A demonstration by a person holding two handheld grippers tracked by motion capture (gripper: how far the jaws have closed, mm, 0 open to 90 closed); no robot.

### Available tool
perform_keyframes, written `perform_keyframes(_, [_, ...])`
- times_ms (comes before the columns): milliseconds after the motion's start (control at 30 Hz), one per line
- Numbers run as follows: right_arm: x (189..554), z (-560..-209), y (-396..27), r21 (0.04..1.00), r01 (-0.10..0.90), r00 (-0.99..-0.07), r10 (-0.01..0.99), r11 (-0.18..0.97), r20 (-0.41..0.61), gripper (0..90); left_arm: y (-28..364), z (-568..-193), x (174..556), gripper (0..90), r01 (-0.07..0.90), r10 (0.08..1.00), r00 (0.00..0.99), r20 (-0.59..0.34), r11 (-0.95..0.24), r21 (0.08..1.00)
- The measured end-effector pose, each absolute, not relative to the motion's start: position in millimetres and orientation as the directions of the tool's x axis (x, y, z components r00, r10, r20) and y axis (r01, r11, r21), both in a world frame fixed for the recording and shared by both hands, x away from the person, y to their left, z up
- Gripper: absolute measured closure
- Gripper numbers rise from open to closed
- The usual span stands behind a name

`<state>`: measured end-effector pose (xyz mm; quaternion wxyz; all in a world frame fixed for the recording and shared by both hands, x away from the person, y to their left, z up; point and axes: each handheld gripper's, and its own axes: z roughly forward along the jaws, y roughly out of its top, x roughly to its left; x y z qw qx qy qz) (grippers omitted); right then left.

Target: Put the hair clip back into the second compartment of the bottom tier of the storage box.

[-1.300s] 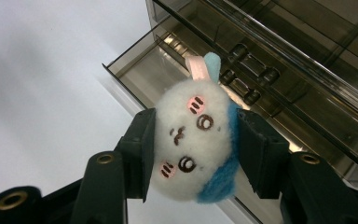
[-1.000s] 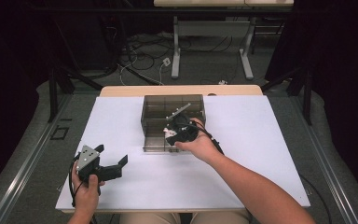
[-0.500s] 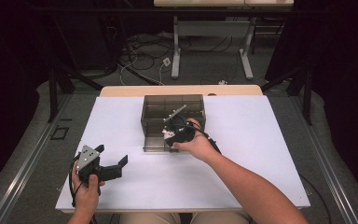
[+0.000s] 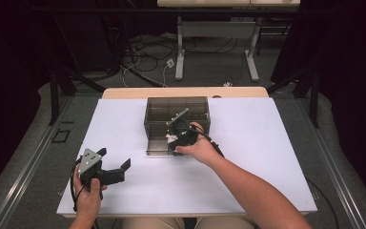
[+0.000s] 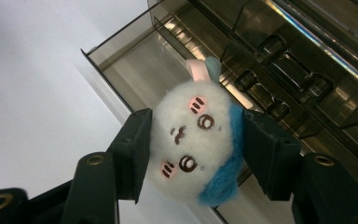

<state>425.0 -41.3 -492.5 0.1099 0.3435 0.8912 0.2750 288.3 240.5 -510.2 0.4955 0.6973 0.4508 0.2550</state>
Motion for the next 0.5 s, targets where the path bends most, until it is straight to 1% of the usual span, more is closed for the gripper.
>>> perform_keyframes(67, [425.3, -493.4, -41.3, 0.570, 0.551, -0.737, 0.676, 0.609, -0.009, 42.8, 240.5, -510.4, 288.4, 0.4, 0.376, 0.881, 0.463, -0.091, -0.102, 0.921])
perform_keyframes(100, [425.6, -492.3, -41.7, 0.557, 0.556, -0.738, 0.675, 0.617, -0.012, 41.4, 240.5, -510.5, 288.5, 0.4, 0.375, 0.882, 0.463, -0.092, -0.101, 0.921])
perform_keyframes(267, [427.2, -493.6, -42.0, 0.568, 0.546, -0.738, 0.674, 0.616, -0.022, 30.7, 240.5, -510.6, 288.6, 0.4, 0.375, 0.882, 0.463, -0.087, -0.106, 0.921])
perform_keyframes(433, [427.3, -492.3, -43.6, 0.564, 0.553, -0.728, 0.685, 0.614, -0.031, 29.1, 240.7, -510.5, 288.6, 0.4, 0.375, 0.883, 0.462, -0.087, -0.105, 0.921])
perform_keyframes(500, [426.8, -490.6, -44.4, 0.575, 0.559, -0.723, 0.691, 0.597, -0.015, 28.9, 240.6, -510.6, 288.7, 0.4, 0.376, 0.883, 0.461, -0.093, -0.099, 0.921])
